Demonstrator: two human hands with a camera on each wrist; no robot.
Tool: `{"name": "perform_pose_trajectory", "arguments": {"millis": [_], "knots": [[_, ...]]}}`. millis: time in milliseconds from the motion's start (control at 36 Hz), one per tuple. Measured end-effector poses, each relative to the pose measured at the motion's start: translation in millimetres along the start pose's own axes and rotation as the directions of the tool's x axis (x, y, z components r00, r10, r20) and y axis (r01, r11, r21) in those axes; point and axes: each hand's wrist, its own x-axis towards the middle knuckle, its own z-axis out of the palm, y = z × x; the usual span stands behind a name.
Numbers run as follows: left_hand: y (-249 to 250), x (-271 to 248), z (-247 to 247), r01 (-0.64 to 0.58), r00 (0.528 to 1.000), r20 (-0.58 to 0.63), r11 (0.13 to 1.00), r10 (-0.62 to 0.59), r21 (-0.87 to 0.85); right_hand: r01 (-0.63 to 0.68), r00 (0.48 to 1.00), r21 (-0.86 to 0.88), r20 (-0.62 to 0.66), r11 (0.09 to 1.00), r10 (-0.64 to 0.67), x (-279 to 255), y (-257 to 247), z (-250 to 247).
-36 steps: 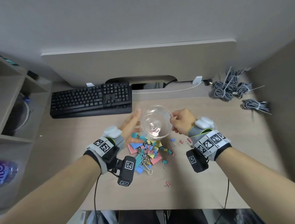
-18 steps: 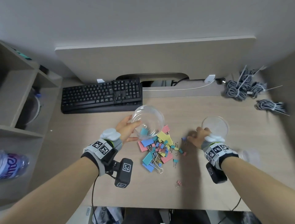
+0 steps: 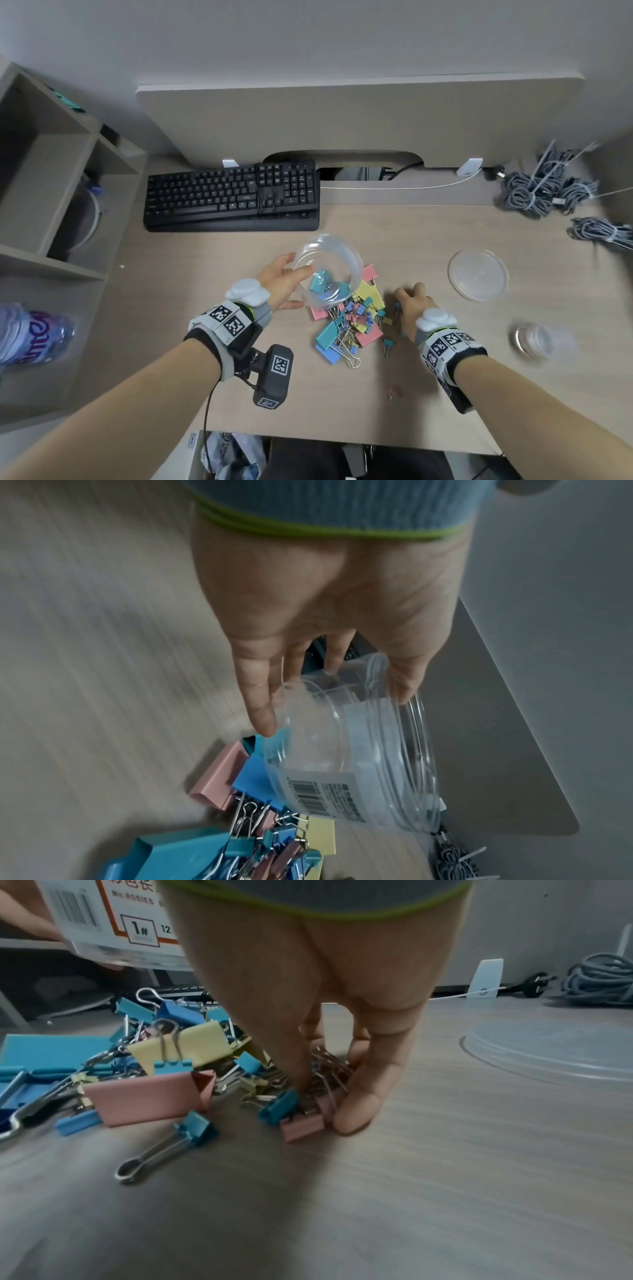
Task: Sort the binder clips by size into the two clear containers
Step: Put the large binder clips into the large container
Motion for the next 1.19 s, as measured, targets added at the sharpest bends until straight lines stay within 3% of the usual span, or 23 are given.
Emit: {"name": "perform_pose_trajectory", "arguments": {"millis": [250, 472, 611, 722, 861, 944, 1055, 1194], "knots": [[-4.0, -9.0, 2.8, -0.001, 1.000, -0.002, 1.000, 0.002, 0.015, -0.041, 0.999, 0.105, -0.019, 0.994, 0.043, 9.4, 3.7, -2.3], [-2.0, -15.5, 4.3, 0.006, 1.000, -0.015, 0.999, -0.005, 0.038, -0.081, 0.997, 0.063, -0.003, 0.995, 0.081, 4.9, 9.1, -6.3], [-2.0, -18.3, 5.4, 0.012, 1.000, -0.028, 0.999, -0.011, 0.047, -0.099, 0.992, 0.126, -0.064, 0.987, 0.108, 7.7, 5.2, -4.0], [-0.8, -19.7, 3.9, 0.022, 0.999, -0.041, 0.999, -0.021, 0.035, -0.036, 0.994, 0.129, -0.101, 0.991, 0.050, 4.0, -4.6, -10.4], [1.0, -19.9, 0.1, 0.026, 0.998, -0.061, 0.999, -0.024, 0.028, 0.186, 0.945, 0.204, -0.305, 0.961, -0.118, -0.5, -23.6, -19.1], [1.6, -19.7, -1.9, 0.028, 0.997, -0.074, 0.999, -0.026, 0.023, 0.307, 0.932, 0.197, -0.260, 0.931, -0.253, 2.0, -35.1, -18.3], [0.6, -19.4, -4.6, 0.028, 0.996, -0.081, 0.999, -0.026, 0.017, 0.414, 0.910, 0.017, -0.045, 0.910, -0.413, 7.7, -36.7, -15.4], [-1.0, -17.5, -6.5, 0.037, 0.996, -0.083, 0.999, -0.035, 0.020, 0.455, 0.888, -0.029, -0.060, 0.890, -0.456, 11.5, -40.5, -13.5]]}}
